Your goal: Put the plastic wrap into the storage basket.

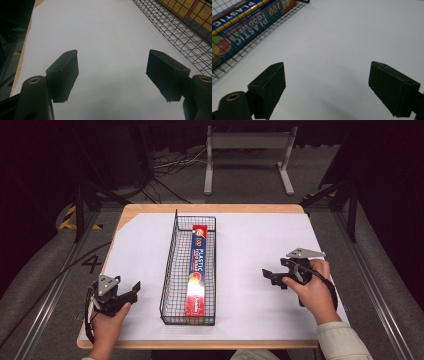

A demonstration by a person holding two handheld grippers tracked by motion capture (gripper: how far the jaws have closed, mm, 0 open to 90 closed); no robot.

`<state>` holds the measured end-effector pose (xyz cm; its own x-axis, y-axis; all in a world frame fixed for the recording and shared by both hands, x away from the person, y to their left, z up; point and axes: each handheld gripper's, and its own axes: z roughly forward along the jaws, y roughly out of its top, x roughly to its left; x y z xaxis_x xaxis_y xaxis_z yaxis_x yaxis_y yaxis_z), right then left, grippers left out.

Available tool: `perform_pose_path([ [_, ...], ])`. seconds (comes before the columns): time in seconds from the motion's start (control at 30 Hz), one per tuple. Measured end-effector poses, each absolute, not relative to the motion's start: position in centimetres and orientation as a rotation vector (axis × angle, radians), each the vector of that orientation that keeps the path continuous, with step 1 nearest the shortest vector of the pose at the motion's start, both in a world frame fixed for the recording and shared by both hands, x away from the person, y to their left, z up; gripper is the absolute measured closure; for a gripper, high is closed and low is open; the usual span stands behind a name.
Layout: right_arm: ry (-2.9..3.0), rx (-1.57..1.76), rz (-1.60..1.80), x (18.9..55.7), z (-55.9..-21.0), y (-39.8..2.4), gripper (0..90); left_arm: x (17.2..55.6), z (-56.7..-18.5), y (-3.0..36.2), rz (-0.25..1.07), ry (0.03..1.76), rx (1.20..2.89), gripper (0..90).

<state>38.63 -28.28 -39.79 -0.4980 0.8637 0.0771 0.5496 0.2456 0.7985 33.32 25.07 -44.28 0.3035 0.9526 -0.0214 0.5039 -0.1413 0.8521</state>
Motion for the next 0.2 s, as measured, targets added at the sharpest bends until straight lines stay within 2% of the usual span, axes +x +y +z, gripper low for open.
perform_pose_path([
  [0.2, 2.136, 1.28, 1.145, 37.2, -42.1, -29.5, 15.5, 33.3, -44.1, 25.2, 0.707, 1.321, 1.761, 26.2],
])
